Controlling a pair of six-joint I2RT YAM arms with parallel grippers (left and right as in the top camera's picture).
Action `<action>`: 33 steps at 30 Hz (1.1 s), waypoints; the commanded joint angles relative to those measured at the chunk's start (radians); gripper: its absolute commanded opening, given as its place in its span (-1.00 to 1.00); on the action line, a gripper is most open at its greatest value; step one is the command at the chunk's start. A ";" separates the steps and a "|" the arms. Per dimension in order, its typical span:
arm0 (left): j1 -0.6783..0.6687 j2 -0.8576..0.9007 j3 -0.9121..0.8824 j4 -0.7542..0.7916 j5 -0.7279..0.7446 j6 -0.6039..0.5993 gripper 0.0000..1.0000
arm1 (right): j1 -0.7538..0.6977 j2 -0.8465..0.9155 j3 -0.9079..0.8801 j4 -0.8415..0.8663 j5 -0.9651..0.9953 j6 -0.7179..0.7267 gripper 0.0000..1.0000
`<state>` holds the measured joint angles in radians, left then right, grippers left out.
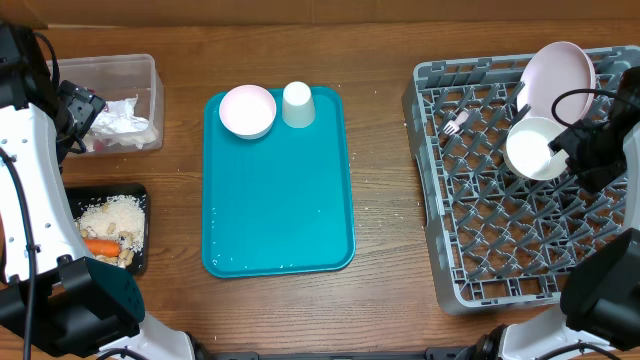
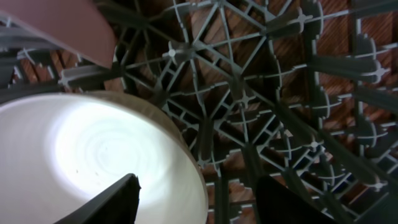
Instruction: Sort waste into correct bins and load items into the dishwasher rack
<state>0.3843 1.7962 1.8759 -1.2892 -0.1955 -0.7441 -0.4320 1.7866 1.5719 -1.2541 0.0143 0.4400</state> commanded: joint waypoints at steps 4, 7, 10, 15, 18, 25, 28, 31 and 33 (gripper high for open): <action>0.001 -0.003 0.005 0.000 -0.014 0.011 1.00 | 0.000 0.023 -0.002 0.039 0.018 0.010 0.14; 0.001 -0.003 0.005 0.000 -0.014 0.011 1.00 | 0.000 0.023 -0.002 0.063 0.018 0.010 -0.04; 0.001 -0.003 0.005 0.000 -0.014 0.011 1.00 | 0.000 0.023 -0.002 0.076 0.015 0.010 -0.24; 0.000 -0.003 0.005 0.000 -0.014 0.012 1.00 | 0.000 0.023 -0.002 0.076 0.009 0.010 -0.33; 0.001 -0.003 0.005 0.000 -0.014 0.011 0.99 | 0.000 0.024 -0.002 0.074 0.003 0.010 -0.24; 0.001 -0.003 0.005 0.000 -0.014 0.011 1.00 | 0.000 0.026 -0.036 0.098 0.001 0.010 -0.06; -0.003 -0.003 0.005 0.000 -0.014 0.011 1.00 | 0.000 0.026 -0.087 0.134 -0.001 0.009 -0.12; -0.003 -0.003 0.005 0.000 -0.014 0.011 0.99 | 0.000 0.026 -0.093 0.146 -0.001 0.009 -0.33; -0.003 -0.003 0.005 0.000 -0.014 0.011 0.99 | 0.000 0.026 -0.093 0.147 -0.001 0.009 -0.49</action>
<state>0.3840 1.7962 1.8759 -1.2892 -0.1955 -0.7441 -0.4320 1.8095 1.4796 -1.1179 0.0139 0.4480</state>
